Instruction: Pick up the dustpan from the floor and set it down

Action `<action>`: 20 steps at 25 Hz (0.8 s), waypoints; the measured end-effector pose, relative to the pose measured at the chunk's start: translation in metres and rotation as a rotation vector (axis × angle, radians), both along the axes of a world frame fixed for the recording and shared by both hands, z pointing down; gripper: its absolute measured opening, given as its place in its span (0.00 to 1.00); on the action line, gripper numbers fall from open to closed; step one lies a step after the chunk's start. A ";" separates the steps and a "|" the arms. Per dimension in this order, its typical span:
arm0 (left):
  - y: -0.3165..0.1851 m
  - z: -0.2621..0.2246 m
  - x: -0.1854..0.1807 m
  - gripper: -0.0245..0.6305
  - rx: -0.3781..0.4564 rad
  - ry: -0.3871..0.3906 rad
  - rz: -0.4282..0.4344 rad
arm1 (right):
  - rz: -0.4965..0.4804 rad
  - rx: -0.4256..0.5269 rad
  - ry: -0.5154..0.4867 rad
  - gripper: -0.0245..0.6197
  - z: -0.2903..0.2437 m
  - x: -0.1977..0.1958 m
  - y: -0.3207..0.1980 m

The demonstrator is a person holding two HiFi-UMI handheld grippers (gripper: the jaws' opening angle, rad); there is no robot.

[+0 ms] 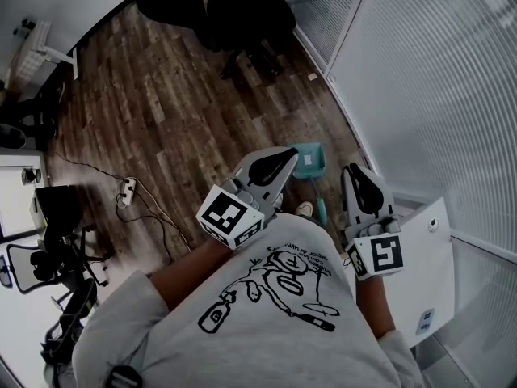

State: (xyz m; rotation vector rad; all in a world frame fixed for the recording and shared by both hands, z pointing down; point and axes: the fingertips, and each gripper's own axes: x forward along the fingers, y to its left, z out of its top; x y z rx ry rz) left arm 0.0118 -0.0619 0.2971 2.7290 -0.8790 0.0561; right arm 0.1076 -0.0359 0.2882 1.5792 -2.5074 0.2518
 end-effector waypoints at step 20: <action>0.006 -0.062 -0.015 0.04 0.147 0.036 -0.081 | 0.106 0.127 0.023 0.05 -0.066 0.014 0.019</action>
